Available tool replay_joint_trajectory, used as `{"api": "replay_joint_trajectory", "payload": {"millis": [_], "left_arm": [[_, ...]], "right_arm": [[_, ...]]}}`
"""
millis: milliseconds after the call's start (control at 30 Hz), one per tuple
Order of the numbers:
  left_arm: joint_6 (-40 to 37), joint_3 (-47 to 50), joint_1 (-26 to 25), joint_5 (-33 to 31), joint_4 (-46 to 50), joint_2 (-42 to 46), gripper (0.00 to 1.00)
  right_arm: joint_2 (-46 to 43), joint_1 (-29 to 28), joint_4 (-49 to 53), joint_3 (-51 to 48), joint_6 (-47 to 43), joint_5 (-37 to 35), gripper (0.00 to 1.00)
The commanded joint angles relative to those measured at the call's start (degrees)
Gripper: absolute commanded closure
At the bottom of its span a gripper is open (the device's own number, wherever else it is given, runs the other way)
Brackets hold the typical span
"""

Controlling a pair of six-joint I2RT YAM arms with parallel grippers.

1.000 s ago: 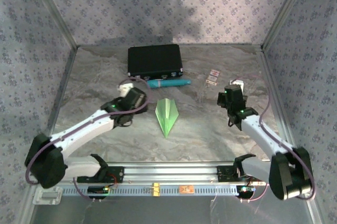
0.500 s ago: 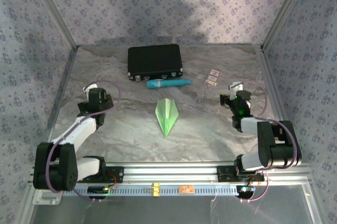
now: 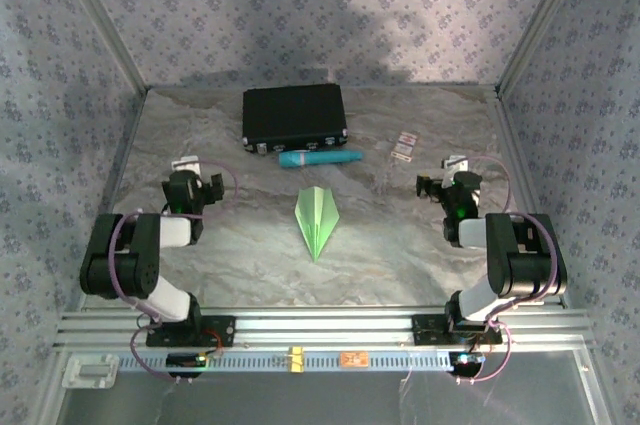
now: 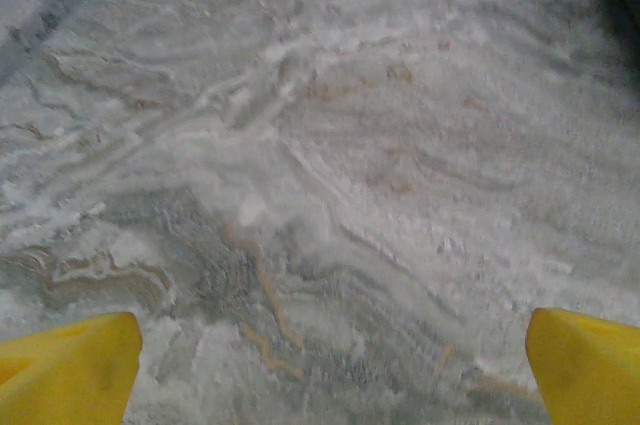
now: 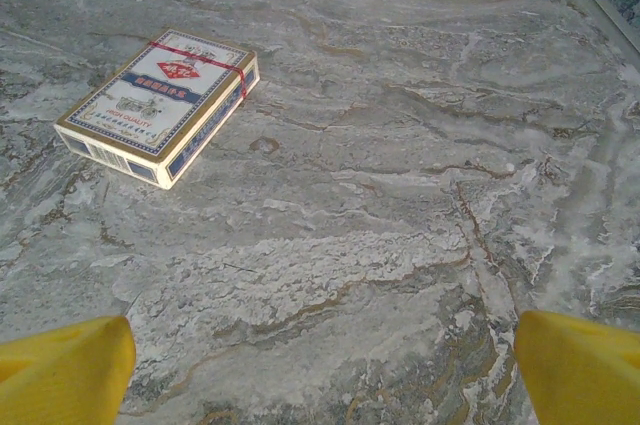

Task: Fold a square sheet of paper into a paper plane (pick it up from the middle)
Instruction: Reset both arms

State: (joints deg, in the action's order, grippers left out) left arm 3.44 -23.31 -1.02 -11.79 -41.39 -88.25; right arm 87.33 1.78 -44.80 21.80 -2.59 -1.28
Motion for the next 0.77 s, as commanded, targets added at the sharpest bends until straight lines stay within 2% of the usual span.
{"api": "replay_joint_trajectory", "payload": {"millis": [0,33,67,133,733], "left_arm": [[-0.22,0.65,1.35,2.83,-7.55,-0.02,0.00],[-0.02,-0.09,1.33,2.89,-5.06,0.82,0.00],[-0.28,0.62,1.37,2.73,-8.10,-0.10,0.00],[-0.25,0.12,1.27,2.78,-5.60,0.61,0.00],[-0.45,0.37,1.19,2.56,-6.60,0.37,0.00]], "right_arm": [[-0.30,-0.04,-0.78,0.85,0.80,-0.83,0.01],[-0.38,-0.09,-0.67,0.88,0.79,-0.78,0.01],[-0.32,0.12,-0.60,0.93,0.91,-0.37,0.01],[-0.36,0.15,-0.64,0.87,0.89,-0.47,0.01],[-0.29,0.15,-0.56,0.96,0.98,-0.35,0.01]]}}
